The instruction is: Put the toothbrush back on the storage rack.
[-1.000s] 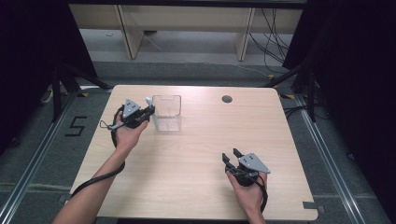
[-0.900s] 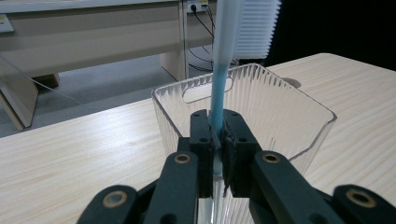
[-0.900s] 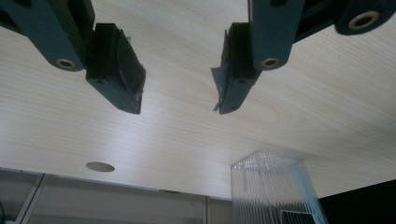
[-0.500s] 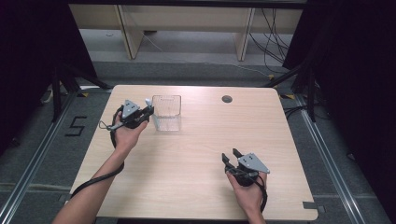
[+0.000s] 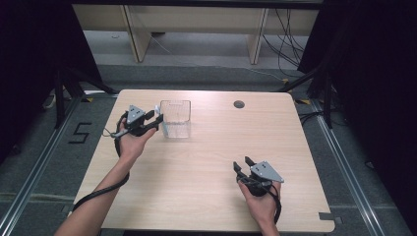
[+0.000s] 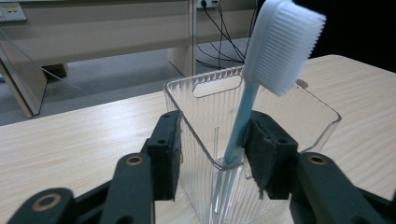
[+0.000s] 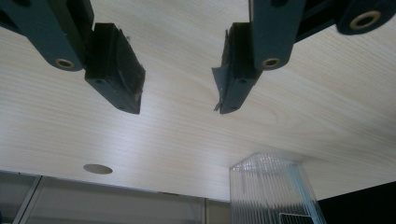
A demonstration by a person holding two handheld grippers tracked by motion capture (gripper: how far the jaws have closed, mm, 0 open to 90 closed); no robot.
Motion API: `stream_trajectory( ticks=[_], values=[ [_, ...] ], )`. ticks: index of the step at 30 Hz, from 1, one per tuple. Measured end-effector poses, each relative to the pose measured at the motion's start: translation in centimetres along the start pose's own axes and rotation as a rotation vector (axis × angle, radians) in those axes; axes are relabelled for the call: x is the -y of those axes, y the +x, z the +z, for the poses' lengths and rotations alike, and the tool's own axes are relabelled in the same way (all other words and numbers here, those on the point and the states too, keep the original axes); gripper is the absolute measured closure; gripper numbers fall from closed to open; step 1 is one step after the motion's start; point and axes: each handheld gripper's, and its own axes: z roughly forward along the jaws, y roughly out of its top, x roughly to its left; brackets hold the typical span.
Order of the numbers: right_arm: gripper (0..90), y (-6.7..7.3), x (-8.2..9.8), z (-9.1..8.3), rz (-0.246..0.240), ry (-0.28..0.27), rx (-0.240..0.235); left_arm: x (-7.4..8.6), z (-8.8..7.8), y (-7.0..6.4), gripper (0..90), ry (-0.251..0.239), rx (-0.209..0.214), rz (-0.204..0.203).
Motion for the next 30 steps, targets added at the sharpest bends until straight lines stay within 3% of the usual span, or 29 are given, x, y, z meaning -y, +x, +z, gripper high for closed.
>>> stream_trajectory(
  ticks=[5,7,8,9,14,22,24,26,30],
  values=[
    [50.5,0.1,0.0,0.0,0.011,0.006,-0.001,0.0,-0.3,0.1,50.0,0.0,-0.001,0.003],
    [50.5,-0.2,0.0,0.0,-0.028,0.004,0.001,0.0,-0.4,0.1,48.9,0.002,0.002,-0.001],
    [50.5,-0.1,0.0,0.0,-0.01,0.012,-0.007,0.1,-0.5,0.1,48.4,0.001,0.004,-0.008],
    [50.5,-0.2,-0.1,-0.1,-0.036,0.01,0.006,0.1,-0.5,0.2,48.0,0.002,0.004,-0.008],
    [50.5,0.0,-0.1,-0.1,-0.001,0.012,-0.008,0.1,-0.9,0.1,45.8,0.002,0.011,-0.013],
    [50.5,-0.2,-0.1,-0.1,-0.023,0.007,0.005,0.2,-1.6,-0.1,44.3,0.005,0.022,-0.013],
    [50.5,0.0,0.0,-0.1,0.008,0.007,0.002,0.2,-1.7,-0.2,44.0,0.002,0.023,-0.014],
    [50.5,-0.2,-0.1,-0.1,-0.026,0.0,0.004,0.2,-2.0,-0.3,43.8,0.006,0.026,-0.013],
    [50.5,-0.2,-0.1,-0.1,-0.026,-0.001,0.004,0.3,-2.4,-0.4,43.6,0.006,0.031,-0.01]
  ],
)
